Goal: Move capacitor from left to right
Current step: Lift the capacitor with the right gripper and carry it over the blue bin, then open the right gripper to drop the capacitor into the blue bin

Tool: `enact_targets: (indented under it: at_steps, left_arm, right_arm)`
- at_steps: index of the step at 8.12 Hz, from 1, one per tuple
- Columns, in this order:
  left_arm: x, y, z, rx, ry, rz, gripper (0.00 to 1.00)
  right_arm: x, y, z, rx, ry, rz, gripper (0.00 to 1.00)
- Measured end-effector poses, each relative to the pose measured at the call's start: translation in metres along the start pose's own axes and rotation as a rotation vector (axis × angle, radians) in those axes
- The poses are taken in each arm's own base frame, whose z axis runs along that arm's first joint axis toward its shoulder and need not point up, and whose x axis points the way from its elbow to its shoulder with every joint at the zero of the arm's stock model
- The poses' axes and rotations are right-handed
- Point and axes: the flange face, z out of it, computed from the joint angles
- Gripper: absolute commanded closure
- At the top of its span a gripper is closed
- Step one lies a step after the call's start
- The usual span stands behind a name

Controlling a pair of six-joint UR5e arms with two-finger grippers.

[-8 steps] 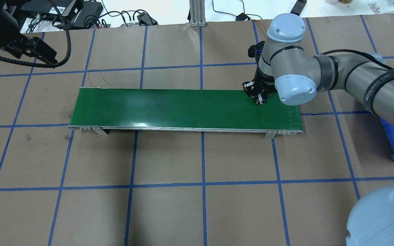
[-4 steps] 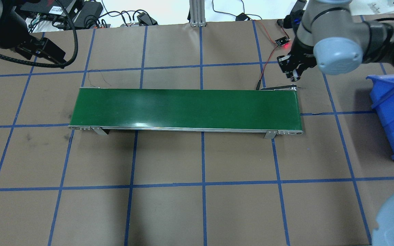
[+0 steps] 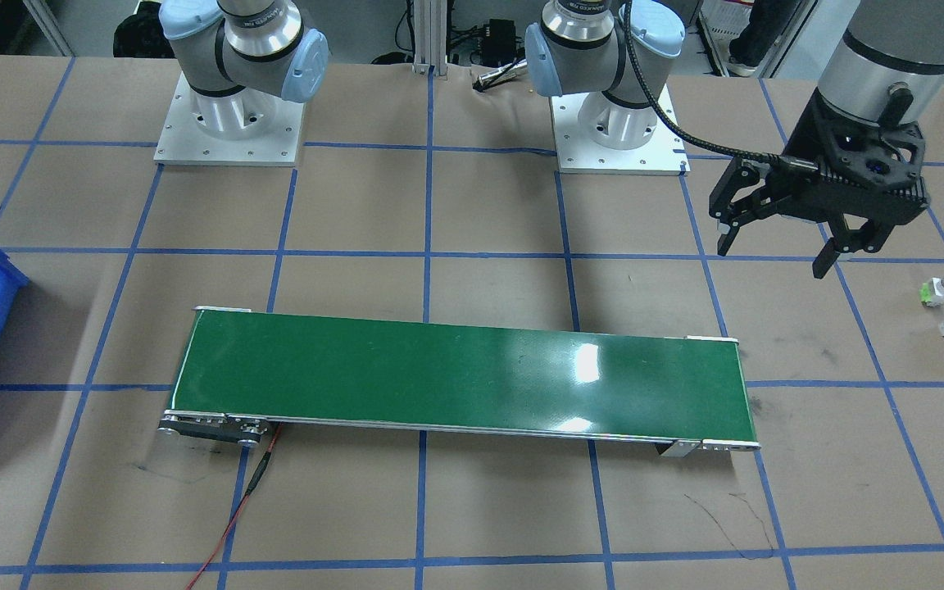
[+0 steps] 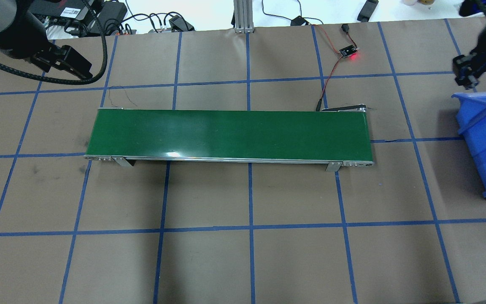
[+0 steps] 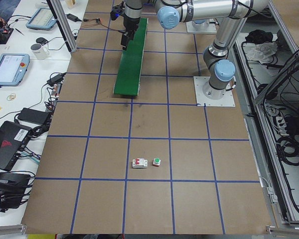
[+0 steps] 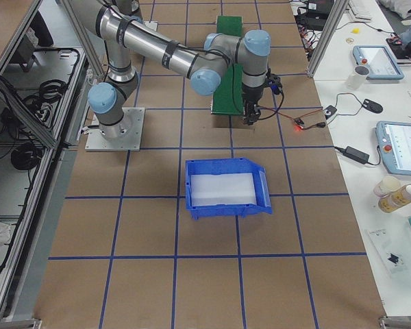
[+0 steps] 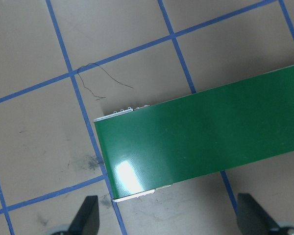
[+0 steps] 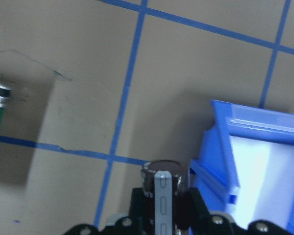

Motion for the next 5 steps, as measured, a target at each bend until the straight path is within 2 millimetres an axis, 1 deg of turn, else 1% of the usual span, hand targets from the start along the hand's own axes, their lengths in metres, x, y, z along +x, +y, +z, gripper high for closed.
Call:
enact_targets:
  at_steps: [1,2,3,4,5]
  left_arm:
    - [0.002,0.000,0.001,0.000,0.004,0.001,0.00]
    - [0.003,-0.001,0.001,0.001,0.005,0.003,0.00]
    - [0.004,-0.001,-0.001,0.001,0.002,0.001,0.00]
    - [0.006,-0.001,0.002,-0.002,0.006,-0.007,0.00]
    - [0.009,-0.002,0.003,-0.002,0.010,-0.011,0.00]
  right_arm:
    - [0.048,0.023,0.006,-0.012,0.003,-0.025,1.00]
    - [0.094,0.048,0.021,-0.030,-0.007,-0.040,1.00]
    - [0.131,0.068,0.044,-0.045,-0.023,-0.059,1.00]
    - [0.157,0.082,0.076,-0.054,-0.048,-0.081,1.00]
    - [0.172,0.087,0.108,-0.061,-0.075,-0.092,0.91]
